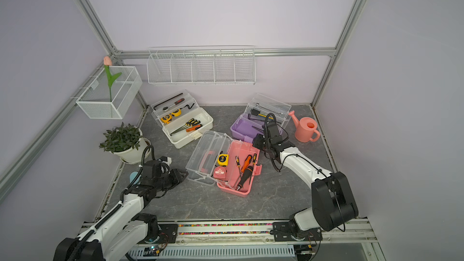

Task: Close toolboxes
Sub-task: Move the toolbox to the center of the board, then close the toolbox lid.

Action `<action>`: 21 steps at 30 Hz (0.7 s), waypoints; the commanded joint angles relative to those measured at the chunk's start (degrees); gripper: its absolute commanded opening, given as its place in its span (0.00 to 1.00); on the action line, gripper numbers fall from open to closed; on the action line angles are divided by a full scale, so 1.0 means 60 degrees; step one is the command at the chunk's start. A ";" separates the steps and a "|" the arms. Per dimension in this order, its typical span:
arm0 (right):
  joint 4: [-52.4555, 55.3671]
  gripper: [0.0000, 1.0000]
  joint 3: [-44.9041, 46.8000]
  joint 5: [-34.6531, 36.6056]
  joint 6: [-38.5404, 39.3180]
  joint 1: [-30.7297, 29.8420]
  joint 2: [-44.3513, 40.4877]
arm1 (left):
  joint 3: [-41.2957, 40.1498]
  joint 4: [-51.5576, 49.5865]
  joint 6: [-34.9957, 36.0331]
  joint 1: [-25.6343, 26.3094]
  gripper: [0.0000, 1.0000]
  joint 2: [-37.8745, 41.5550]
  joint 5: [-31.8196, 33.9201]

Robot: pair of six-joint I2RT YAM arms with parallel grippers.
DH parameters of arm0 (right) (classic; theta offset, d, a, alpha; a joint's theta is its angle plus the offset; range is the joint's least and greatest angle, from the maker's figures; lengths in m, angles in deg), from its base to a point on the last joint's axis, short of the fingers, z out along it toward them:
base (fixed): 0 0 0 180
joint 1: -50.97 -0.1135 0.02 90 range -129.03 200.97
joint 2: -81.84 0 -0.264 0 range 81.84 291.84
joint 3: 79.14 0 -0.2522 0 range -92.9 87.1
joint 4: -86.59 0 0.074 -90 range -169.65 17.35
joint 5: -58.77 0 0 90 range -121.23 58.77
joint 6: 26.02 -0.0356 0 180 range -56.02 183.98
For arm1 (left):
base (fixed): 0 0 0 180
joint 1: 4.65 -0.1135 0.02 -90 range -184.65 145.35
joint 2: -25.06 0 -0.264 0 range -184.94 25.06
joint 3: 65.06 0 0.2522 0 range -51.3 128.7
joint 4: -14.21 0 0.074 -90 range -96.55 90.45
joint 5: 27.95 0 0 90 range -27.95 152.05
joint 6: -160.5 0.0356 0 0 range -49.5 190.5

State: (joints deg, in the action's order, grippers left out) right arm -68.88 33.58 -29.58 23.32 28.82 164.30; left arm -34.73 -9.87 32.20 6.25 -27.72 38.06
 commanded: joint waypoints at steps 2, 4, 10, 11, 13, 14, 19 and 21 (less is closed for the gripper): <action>0.0245 0.51 0.0187 0.0014 0.0097 0.0043 -0.0380 | 0.0476 0.0635 0.0126 0.0044 0.32 -0.0611 0.0368; 0.0353 0.51 0.0218 0.0019 0.0156 0.0047 -0.0448 | 0.0619 0.0622 0.0213 0.0059 0.29 -0.0946 0.0361; 0.0839 0.51 0.0327 0.0309 0.0395 0.0081 -0.0740 | 0.1047 -0.0067 0.0628 0.0425 0.28 -0.1261 0.0908; 0.0870 0.51 0.0388 0.0311 0.0402 0.0095 -0.0825 | 0.1140 -0.0288 0.0730 0.0574 0.28 -0.1230 0.1183; 0.0865 0.51 0.0467 0.0317 0.0373 0.0149 -0.0956 | 0.1287 -0.0714 0.0885 0.0917 0.28 -0.1163 0.1760; 0.0857 0.51 0.0467 0.0313 0.0362 0.0154 -0.1020 | 0.1360 -0.0879 0.0958 0.1132 0.28 -0.1150 0.2029; 0.1011 0.51 0.0987 0.0333 0.0358 0.0234 -0.1298 | 0.1522 -0.1248 0.0988 0.1758 0.20 -0.1441 0.2898; 0.1097 0.51 0.1129 0.0328 0.0371 0.0248 -0.1388 | 0.1479 -0.1187 0.0935 0.1751 0.16 -0.1571 0.2943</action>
State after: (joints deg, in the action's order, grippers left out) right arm -63.79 38.76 -28.16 25.04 29.95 157.61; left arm -26.83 -14.70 37.62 16.43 -35.98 51.54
